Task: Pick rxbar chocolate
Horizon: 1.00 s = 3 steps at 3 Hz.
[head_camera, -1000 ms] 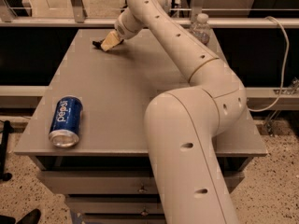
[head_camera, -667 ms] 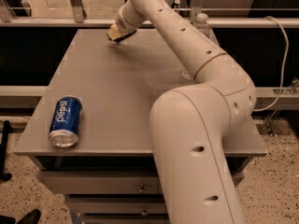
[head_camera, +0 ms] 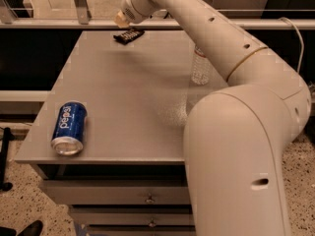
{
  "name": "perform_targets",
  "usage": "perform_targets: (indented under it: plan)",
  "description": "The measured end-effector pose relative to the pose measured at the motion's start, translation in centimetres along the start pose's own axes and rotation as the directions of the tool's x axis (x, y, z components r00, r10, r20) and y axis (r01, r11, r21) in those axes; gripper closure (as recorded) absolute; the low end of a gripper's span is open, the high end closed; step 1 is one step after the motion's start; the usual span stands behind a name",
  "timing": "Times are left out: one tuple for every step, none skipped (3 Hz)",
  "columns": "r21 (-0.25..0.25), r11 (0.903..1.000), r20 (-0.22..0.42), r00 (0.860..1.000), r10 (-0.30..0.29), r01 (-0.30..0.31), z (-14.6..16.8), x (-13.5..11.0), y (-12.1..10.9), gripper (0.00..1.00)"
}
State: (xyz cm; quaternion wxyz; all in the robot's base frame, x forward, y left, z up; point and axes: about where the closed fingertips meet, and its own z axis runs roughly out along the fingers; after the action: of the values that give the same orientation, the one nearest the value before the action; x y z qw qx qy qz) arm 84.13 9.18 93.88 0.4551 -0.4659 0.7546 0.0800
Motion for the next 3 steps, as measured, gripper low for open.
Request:
perform_targets:
  plan:
    - [-0.016, 0.9997, 0.002, 1.000, -0.016, 0.016, -0.4, 0.5, 0.7, 0.74]
    - [-0.022, 0.9996, 0.000, 1.000, -0.018, 0.018, -0.1, 0.6, 1.0, 0.49]
    - [-0.006, 1.0000, 0.011, 1.000, -0.004, 0.004, 1.3, 0.7, 0.7, 0.20]
